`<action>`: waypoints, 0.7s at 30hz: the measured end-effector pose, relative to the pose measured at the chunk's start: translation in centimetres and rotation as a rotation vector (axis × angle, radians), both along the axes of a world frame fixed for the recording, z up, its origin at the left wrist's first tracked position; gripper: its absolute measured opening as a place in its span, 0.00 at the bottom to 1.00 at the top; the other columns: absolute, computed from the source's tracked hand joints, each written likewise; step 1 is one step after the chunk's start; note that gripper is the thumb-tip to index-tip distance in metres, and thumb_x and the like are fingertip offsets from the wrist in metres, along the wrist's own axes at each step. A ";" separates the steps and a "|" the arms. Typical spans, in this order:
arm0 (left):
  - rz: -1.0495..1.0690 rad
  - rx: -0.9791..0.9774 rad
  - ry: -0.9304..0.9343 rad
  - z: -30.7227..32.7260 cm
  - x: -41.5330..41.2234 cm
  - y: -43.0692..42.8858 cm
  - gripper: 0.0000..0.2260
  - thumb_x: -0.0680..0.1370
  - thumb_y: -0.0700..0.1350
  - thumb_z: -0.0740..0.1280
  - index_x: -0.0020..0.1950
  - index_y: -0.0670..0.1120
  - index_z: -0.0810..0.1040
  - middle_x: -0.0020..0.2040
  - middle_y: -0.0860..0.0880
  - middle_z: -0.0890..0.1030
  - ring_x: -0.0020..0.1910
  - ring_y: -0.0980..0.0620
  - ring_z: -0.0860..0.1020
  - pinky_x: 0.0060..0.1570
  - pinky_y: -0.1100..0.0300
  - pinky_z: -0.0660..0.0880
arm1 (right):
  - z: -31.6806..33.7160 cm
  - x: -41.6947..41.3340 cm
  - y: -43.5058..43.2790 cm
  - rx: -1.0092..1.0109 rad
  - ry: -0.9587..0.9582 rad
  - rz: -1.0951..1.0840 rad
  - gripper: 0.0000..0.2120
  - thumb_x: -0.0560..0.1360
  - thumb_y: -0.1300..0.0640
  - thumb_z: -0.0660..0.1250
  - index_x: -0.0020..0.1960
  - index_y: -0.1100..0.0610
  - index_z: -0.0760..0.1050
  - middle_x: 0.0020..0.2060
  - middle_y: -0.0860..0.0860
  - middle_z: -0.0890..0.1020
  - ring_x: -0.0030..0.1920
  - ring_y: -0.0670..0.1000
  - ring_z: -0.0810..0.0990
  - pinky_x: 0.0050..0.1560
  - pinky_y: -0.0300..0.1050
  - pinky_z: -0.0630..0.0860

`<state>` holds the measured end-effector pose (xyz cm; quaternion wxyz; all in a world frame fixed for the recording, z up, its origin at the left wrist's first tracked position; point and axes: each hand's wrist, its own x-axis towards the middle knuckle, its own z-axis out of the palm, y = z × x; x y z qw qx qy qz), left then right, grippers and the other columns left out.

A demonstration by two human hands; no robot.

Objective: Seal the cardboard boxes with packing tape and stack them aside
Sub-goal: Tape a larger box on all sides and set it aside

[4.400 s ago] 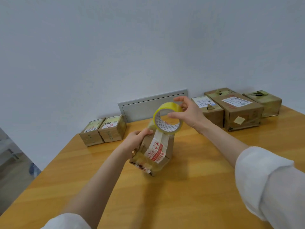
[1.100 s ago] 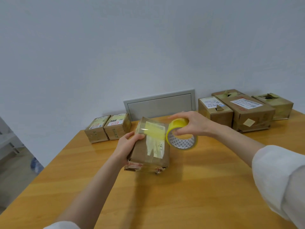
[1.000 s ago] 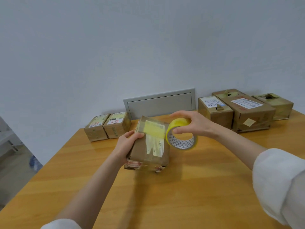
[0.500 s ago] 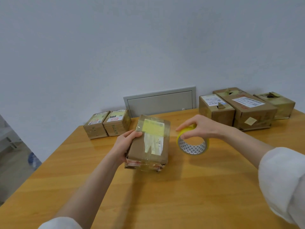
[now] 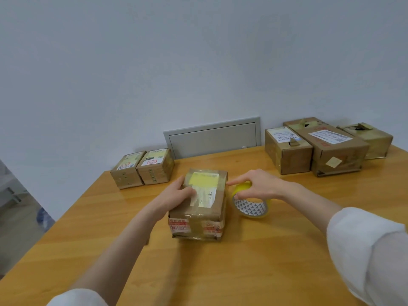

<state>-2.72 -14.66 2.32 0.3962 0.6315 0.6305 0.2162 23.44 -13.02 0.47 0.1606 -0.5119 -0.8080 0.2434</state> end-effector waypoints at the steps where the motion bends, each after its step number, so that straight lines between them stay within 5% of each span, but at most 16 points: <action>1: -0.098 0.092 0.239 0.1 0.5 0.3 0.30 0.79 0.52 0.62 0.78 0.49 0.53 0.74 0.45 0.65 0.65 0.47 0.72 0.60 0.52 0.73 | -0.2 -0.3 0.1 0.001 -0.003 0.004 0.25 0.70 0.41 0.70 0.66 0.36 0.71 0.69 0.44 0.72 0.69 0.50 0.69 0.67 0.54 0.68; 3: -0.236 0.230 0.670 0.1 1.5 0.6 0.34 0.80 0.59 0.57 0.79 0.45 0.46 0.79 0.44 0.47 0.77 0.45 0.51 0.74 0.47 0.54 | -0.4 -0.9 0.2 0.010 -0.013 0.011 0.25 0.71 0.42 0.70 0.67 0.37 0.70 0.69 0.44 0.72 0.69 0.49 0.68 0.66 0.54 0.68; 5: -0.307 0.257 0.829 -0.1 2.6 0.5 0.38 0.79 0.65 0.52 0.79 0.43 0.43 0.79 0.44 0.42 0.78 0.47 0.42 0.76 0.47 0.45 | -0.5 -1.2 0.2 0.021 -0.025 0.012 0.26 0.71 0.43 0.70 0.68 0.37 0.70 0.69 0.44 0.71 0.68 0.49 0.69 0.66 0.52 0.69; 10: -0.462 0.309 0.883 -1.2 4.8 0.2 0.37 0.79 0.65 0.51 0.78 0.46 0.40 0.79 0.47 0.41 0.77 0.49 0.41 0.75 0.45 0.41 | -0.7 -1.0 0.2 0.018 -0.024 0.027 0.26 0.72 0.43 0.70 0.68 0.38 0.69 0.70 0.45 0.71 0.69 0.50 0.68 0.67 0.52 0.68; 21: -0.444 0.290 0.803 -0.8 6.0 -0.1 0.32 0.80 0.53 0.57 0.79 0.50 0.44 0.79 0.51 0.43 0.78 0.49 0.43 0.74 0.40 0.41 | -1.1 -0.9 -0.1 0.008 -0.007 -0.003 0.26 0.72 0.45 0.69 0.69 0.36 0.67 0.69 0.46 0.72 0.64 0.49 0.72 0.62 0.49 0.72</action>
